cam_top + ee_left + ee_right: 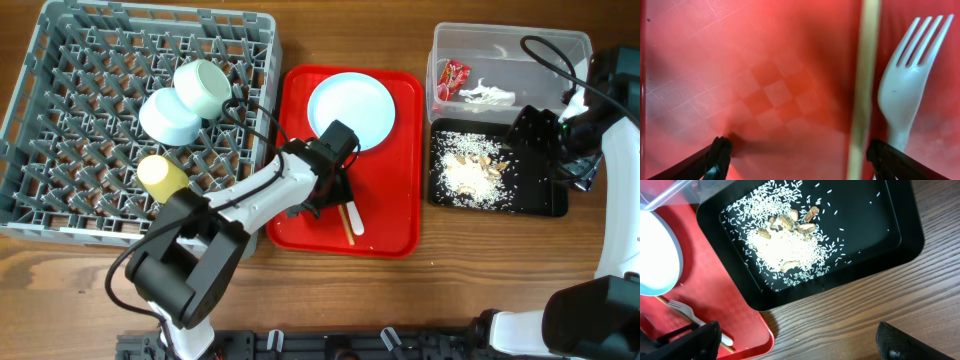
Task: Sort waste into correct bins and load items into the dishwasher rack
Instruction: 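Move the left gripper to the chopstick and fork on the red tray, then grasp the wooden chopstick with the left gripper and carry it into the rack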
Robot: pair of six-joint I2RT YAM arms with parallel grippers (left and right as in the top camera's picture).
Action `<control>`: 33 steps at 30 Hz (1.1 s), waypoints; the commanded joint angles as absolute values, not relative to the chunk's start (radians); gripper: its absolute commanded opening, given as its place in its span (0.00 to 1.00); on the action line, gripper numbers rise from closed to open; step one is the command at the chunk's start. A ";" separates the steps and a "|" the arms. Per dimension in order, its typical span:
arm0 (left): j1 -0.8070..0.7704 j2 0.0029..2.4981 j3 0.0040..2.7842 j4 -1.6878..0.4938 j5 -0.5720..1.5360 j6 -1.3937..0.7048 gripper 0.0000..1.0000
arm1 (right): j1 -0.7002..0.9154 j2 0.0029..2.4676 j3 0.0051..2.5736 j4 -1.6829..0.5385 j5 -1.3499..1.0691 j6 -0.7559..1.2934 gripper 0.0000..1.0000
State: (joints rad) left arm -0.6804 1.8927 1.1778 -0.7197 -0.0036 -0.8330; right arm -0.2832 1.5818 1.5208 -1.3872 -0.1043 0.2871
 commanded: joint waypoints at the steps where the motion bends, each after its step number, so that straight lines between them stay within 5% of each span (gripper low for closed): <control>1: -0.685 1.927 1.182 -0.714 -0.020 -0.846 0.90 | -0.283 1.563 1.530 -1.388 -0.113 0.288 1.00; 4: -0.685 1.929 1.182 -0.725 -0.020 -0.846 0.87 | -0.283 1.563 1.530 -1.388 -0.113 0.288 1.00; 7: -0.685 1.929 1.182 -0.725 -0.020 -0.846 0.46 | -0.283 1.563 1.530 -1.389 -0.113 0.288 1.00; 9: -0.685 1.929 1.182 -0.725 -0.020 -0.846 0.35 | -0.283 1.563 1.530 -1.390 -0.113 0.289 1.00; 23: -0.685 1.930 1.118 -0.699 -0.010 -0.906 0.37 | -0.283 1.563 1.530 -1.403 -0.113 0.288 1.00; 26: -0.686 1.930 1.118 -0.703 -0.009 -0.906 0.23 | -0.283 1.563 1.530 -1.408 -0.113 0.288 1.00; 33: -0.688 1.930 1.118 -0.711 -0.010 -0.906 0.12 | -0.283 1.563 1.530 -1.411 -0.113 0.288 1.00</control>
State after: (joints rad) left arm -0.6811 1.8946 1.1595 -0.7059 -0.0181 -0.8974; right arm -0.2832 1.5818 1.5208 -1.4071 -0.1043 0.2871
